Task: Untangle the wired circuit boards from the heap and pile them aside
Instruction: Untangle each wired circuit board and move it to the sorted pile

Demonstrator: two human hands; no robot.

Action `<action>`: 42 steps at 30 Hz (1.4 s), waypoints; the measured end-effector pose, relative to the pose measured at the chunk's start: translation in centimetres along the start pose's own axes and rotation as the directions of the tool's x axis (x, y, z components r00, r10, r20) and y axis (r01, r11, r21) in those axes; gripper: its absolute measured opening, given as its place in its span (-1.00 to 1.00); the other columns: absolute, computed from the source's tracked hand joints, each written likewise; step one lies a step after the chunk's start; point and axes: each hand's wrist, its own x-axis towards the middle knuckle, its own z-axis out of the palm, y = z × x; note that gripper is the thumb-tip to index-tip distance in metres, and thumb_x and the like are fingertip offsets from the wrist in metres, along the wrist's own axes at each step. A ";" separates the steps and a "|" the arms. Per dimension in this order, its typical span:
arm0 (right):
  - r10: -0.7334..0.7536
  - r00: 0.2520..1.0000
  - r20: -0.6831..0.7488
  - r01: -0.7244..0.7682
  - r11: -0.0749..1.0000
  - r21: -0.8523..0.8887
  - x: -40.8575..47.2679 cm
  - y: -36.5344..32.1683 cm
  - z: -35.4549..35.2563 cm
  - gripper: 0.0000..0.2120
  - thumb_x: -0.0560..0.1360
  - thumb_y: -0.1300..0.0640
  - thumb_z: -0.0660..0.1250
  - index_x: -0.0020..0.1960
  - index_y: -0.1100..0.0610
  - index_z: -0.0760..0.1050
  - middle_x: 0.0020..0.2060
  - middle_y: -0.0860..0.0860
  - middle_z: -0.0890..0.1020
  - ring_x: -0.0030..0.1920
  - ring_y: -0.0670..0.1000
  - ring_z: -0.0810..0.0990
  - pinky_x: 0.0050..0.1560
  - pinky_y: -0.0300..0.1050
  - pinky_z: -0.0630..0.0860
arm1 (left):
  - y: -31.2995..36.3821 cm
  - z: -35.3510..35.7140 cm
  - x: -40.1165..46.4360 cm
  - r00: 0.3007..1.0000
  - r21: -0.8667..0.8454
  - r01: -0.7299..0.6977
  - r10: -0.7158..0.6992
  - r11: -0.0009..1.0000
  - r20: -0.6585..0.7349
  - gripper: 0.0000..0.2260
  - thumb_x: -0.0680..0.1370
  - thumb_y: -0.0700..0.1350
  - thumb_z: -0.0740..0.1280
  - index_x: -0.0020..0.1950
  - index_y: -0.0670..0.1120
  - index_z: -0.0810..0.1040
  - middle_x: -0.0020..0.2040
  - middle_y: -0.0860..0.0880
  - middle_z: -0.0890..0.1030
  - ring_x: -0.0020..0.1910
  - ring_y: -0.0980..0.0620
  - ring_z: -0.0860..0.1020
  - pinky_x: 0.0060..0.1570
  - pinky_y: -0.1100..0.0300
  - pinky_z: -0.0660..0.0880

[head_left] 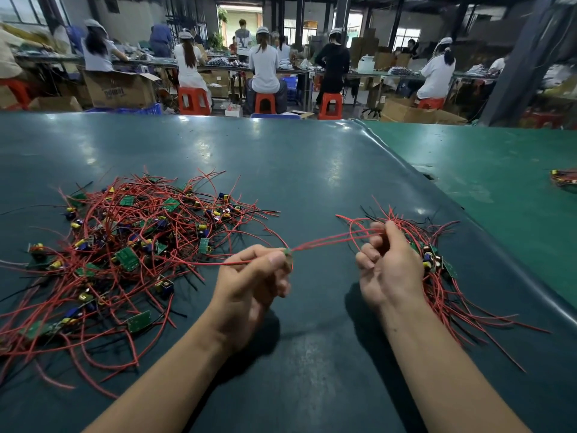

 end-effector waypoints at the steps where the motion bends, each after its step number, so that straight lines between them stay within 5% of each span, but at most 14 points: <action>1: 0.020 1.000 -0.009 -0.020 1.000 0.007 -0.1 0.1 0.0 -0.69 0.65 0.12 0.16 -0.24 0.17 0.44 -0.47 -0.03 0.34 -0.62 -0.14 0.23 -0.65 -0.32 0.14 | 0.3 -0.2 0.1 1.000 -0.045 0.000 -0.001 0.999 -0.019 -0.91 0.25 -0.08 0.45 -0.39 -0.08 0.61 -0.44 -0.03 0.50 -0.51 0.09 0.40 -0.46 0.26 0.39; 4: 0.085 0.982 0.167 -0.032 0.954 -0.297 -1.5 1.4 0.0 -0.82 0.62 0.19 0.22 -0.14 0.16 0.49 -0.45 0.01 0.40 -0.61 -0.14 0.28 -0.62 -0.35 0.19 | 0.7 -0.5 0.4 0.997 -0.099 0.031 -0.037 0.995 -0.066 -0.90 0.32 -0.08 0.50 -0.30 -0.08 0.65 -0.39 -0.02 0.51 -0.50 0.11 0.40 -0.47 0.28 0.38; 7: 0.264 0.803 0.534 0.090 0.833 -0.547 -3.6 3.5 0.4 -0.78 0.56 0.24 0.34 0.15 0.01 0.52 -0.32 0.06 0.53 -0.54 -0.10 0.40 -0.60 -0.29 0.32 | 0.5 -0.4 0.6 0.994 -0.042 0.075 -0.077 0.996 -0.071 -0.83 0.39 0.01 0.43 -0.25 -0.09 0.68 -0.32 -0.08 0.55 -0.50 0.11 0.42 -0.46 0.25 0.34; 9: 0.217 0.683 0.698 0.304 0.784 -0.541 -4.2 4.2 0.1 -0.69 0.50 0.16 0.42 0.16 -0.16 0.55 -0.25 0.01 0.56 -0.51 -0.07 0.46 -0.58 -0.23 0.39 | 0.4 -0.6 0.7 0.990 0.036 0.135 -0.133 0.990 -0.054 -0.75 0.38 0.06 0.43 -0.16 -0.11 0.70 -0.21 -0.20 0.57 -0.44 0.07 0.44 -0.36 0.22 0.28; 13: -0.029 0.626 0.779 0.637 0.595 -0.490 -4.6 4.0 0.1 -0.80 0.46 0.13 0.45 0.01 -0.13 0.61 -0.18 -0.14 0.70 -0.25 -0.02 0.66 -0.22 0.01 0.61 | 0.3 -0.6 0.8 0.988 0.144 0.155 -0.152 0.977 -0.031 -0.65 0.31 0.12 0.51 -0.12 -0.13 0.72 -0.28 -0.13 0.60 -0.28 0.03 0.39 -0.34 0.26 0.26; 17: -0.158 0.511 0.845 0.821 0.379 -0.426 -4.6 3.7 0.2 -0.96 0.50 0.11 0.43 -0.09 0.05 0.66 -0.31 -0.28 0.59 -0.28 -0.23 0.55 -0.22 -0.34 0.44 | 0.1 -0.7 1.1 0.985 0.178 0.152 -0.134 0.972 -0.112 -0.70 0.29 0.15 0.51 -0.36 -0.08 0.64 -0.44 -0.03 0.38 -0.50 0.11 0.29 -0.41 0.26 0.16; 21: -0.280 0.608 0.743 0.775 0.411 -0.479 -4.5 3.7 0.0 -0.78 0.47 0.06 0.42 -0.33 -0.04 0.49 -0.48 -0.12 0.47 -0.45 -0.19 0.40 -0.40 -0.31 0.33 | -0.2 -0.4 0.9 0.983 0.228 0.142 -0.109 0.963 -0.151 -0.56 0.34 0.28 0.45 -0.49 -0.06 0.51 -0.54 0.01 0.35 -0.59 0.10 0.24 -0.46 0.26 0.10; 25: -0.356 0.891 0.282 0.449 0.779 -0.437 -4.1 3.1 0.7 -0.75 0.50 0.05 0.43 -0.33 0.03 0.52 -0.53 -0.05 0.49 -0.58 -0.11 0.36 -0.56 -0.28 0.28 | 0.2 -0.8 1.1 0.966 0.338 0.074 0.017 0.938 -0.258 -0.49 0.43 0.30 0.37 -0.51 -0.07 0.50 -0.56 -0.02 0.39 -0.60 0.08 0.28 -0.52 0.32 0.20; 27: -0.262 0.965 -0.014 0.254 0.945 -0.205 -3.2 2.2 0.7 -0.72 0.55 -0.01 0.37 -0.28 0.10 0.51 -0.55 -0.04 0.49 -0.62 -0.12 0.34 -0.62 -0.33 0.23 | 0.1 -1.6 0.8 0.951 0.600 -0.063 0.230 0.798 -0.206 -0.52 0.47 0.21 0.37 -0.51 -0.08 0.47 -0.56 -0.01 0.44 -0.57 0.08 0.34 -0.50 0.25 0.27; 29: -0.072 0.982 -0.176 0.075 0.997 0.010 -2.4 1.6 0.3 -0.64 0.55 -0.11 0.34 -0.25 0.14 0.48 -0.55 -0.04 0.46 -0.62 -0.14 0.33 -0.63 -0.34 0.21 | -0.1 -2.3 0.4 0.910 0.846 -0.158 0.407 0.510 -0.075 -0.54 0.53 0.14 0.36 -0.47 -0.11 0.47 -0.54 0.00 0.45 -0.52 0.07 0.38 -0.45 0.16 0.35; 32: 0.007 0.992 -0.123 -0.008 1.000 -0.003 -2.3 2.2 0.3 -0.66 0.56 -0.08 0.32 -0.24 0.15 0.49 -0.57 -0.06 0.45 -0.62 -0.14 0.32 -0.63 -0.33 0.20 | 0.2 -2.9 0.1 0.838 0.988 -0.135 0.540 0.072 0.075 -0.70 0.51 0.08 0.32 -0.35 -0.06 0.53 -0.41 0.11 0.49 -0.33 0.01 0.45 -0.27 0.08 0.45; 34: -0.033 0.999 -0.020 0.031 0.996 -0.089 -2.6 2.9 0.6 -0.67 0.58 -0.03 0.30 -0.26 0.15 0.49 -0.57 -0.05 0.45 -0.63 -0.13 0.31 -0.62 -0.34 0.17 | 0.8 -3.6 0.3 0.813 0.991 -0.075 0.569 -0.108 0.123 -0.82 0.50 0.03 0.36 -0.18 -0.06 0.60 -0.22 0.03 0.59 -0.15 -0.09 0.49 -0.08 0.01 0.46; 38: -0.134 0.986 0.096 0.155 0.951 -0.266 -2.8 3.5 0.7 -0.59 0.62 -0.05 0.24 -0.32 0.14 0.50 -0.58 -0.01 0.44 -0.66 -0.08 0.29 -0.62 -0.33 0.15 | 2.3 -5.6 0.8 0.779 0.943 0.242 0.625 -0.230 -0.047 -0.71 0.47 -0.04 0.41 0.16 -0.10 0.59 0.12 -0.14 0.56 0.14 -0.22 0.43 0.07 -0.07 0.38; 42: -0.110 0.984 0.142 0.150 0.937 -0.316 -2.4 4.1 0.4 -0.59 0.62 -0.03 0.24 -0.34 0.14 0.50 -0.59 0.01 0.44 -0.66 -0.07 0.29 -0.62 -0.34 0.16 | 3.2 -7.4 0.7 0.816 0.839 0.466 0.502 -0.280 -0.286 -0.60 0.52 0.02 0.34 0.31 -0.10 0.50 0.28 -0.14 0.48 0.26 -0.20 0.37 0.15 -0.10 0.35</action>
